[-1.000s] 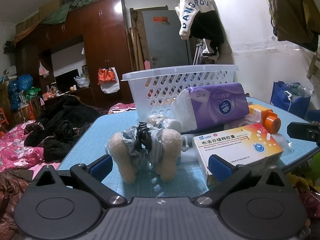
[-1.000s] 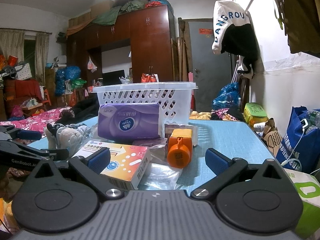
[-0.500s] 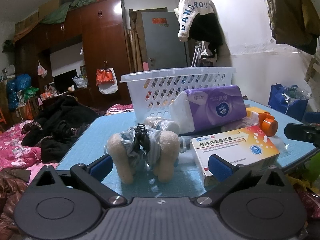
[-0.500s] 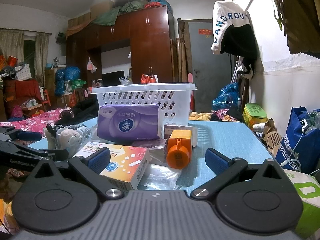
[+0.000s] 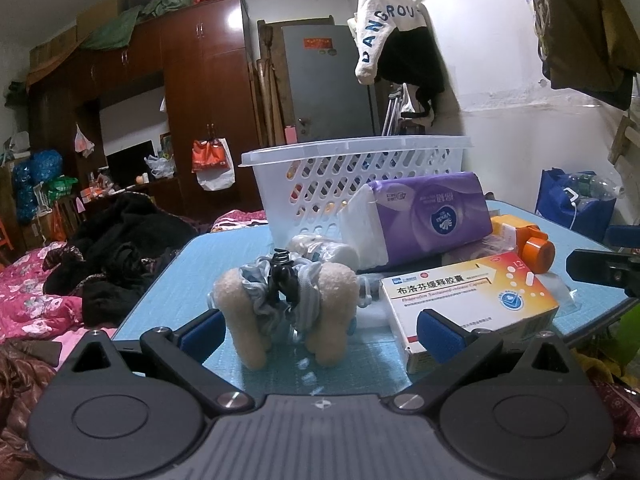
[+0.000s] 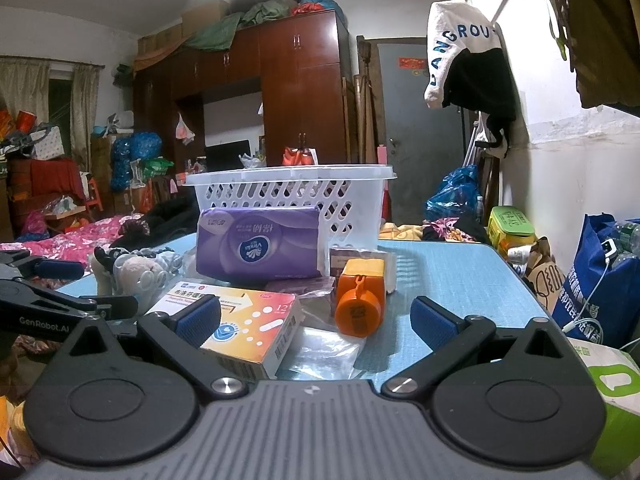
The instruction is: Organize objects
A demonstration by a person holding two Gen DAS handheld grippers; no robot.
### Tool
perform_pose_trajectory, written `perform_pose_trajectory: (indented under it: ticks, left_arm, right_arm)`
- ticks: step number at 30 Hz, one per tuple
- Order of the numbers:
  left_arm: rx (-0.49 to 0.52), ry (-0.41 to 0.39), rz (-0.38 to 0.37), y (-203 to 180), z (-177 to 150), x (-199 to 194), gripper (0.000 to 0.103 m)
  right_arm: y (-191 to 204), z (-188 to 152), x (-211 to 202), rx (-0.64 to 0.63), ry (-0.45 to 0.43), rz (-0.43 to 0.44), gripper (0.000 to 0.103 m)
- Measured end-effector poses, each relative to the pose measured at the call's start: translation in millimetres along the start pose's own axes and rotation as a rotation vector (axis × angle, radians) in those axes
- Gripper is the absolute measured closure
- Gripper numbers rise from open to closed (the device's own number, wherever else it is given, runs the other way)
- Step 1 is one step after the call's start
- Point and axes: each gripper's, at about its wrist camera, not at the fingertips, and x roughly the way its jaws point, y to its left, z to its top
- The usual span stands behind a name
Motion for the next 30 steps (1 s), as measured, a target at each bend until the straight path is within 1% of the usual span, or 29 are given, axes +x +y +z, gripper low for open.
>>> perform_pose_trajectory:
  ticks: [3,9,11,30]
  left_arm:
    - [0.000,0.000,-0.001,-0.3,0.0,0.1,0.000]
    - [0.002,0.001,-0.010,-1.5,0.1,-0.4,0.000]
    - [0.002,0.000,-0.011,-1.6,-0.1,-0.9,0.000]
    - [-0.008,-0.001,-0.013,0.7,0.3,-0.7,0.000]
  right_arm:
    - [0.3,-0.2,-0.6,0.000,-0.001,0.012,0.000]
    - [5.2,-0.6,-3.8,-0.021,-0.002,0.100,0.000]
    - [7.7,-0.6,-4.4,-0.032,0.000,0.118,0.000]
    - [6.1,-0.6,-2.4,-0.028,0.005,0.091,0.000]
